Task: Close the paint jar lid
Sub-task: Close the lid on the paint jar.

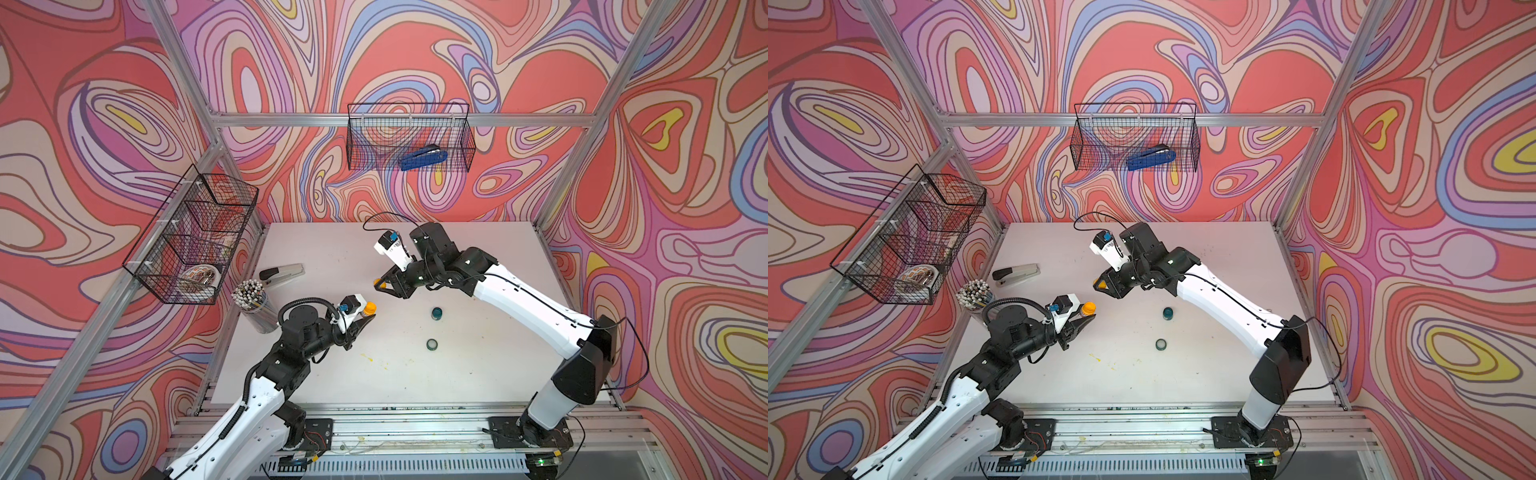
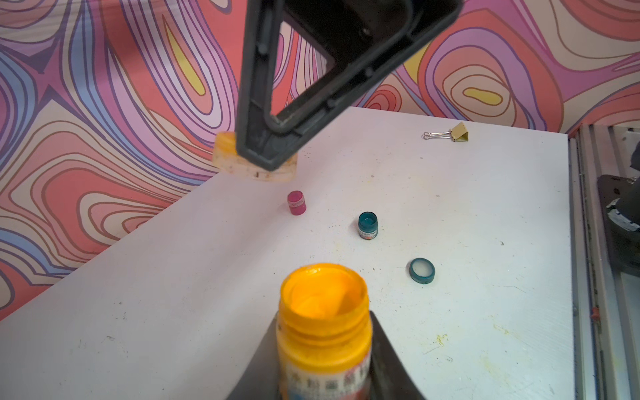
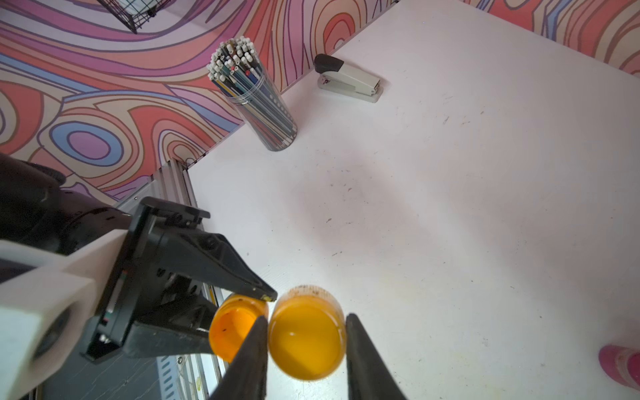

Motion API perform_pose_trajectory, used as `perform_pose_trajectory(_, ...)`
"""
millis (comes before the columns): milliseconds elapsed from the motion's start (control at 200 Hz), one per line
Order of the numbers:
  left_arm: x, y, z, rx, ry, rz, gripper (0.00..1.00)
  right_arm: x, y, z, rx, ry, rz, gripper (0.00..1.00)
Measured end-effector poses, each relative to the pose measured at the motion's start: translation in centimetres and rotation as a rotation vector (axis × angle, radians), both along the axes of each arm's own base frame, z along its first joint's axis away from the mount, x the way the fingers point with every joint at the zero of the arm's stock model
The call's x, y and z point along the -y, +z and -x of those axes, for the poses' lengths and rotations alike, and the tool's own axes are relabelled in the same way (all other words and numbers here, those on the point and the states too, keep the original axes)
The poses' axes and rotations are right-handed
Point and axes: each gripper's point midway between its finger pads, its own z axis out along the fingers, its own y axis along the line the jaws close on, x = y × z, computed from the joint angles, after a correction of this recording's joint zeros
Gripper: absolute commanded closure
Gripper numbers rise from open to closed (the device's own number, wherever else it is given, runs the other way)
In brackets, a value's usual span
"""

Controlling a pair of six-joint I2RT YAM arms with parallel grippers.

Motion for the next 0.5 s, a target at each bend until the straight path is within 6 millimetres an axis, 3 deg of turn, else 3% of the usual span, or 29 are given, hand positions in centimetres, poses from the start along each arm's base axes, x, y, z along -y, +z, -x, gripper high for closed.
perform_pose_trajectory(501,0.0,1.1,-1.6,0.064,0.016,0.006,0.75,-0.7,0.6,1.8,-0.027,0.096,-0.040,0.72)
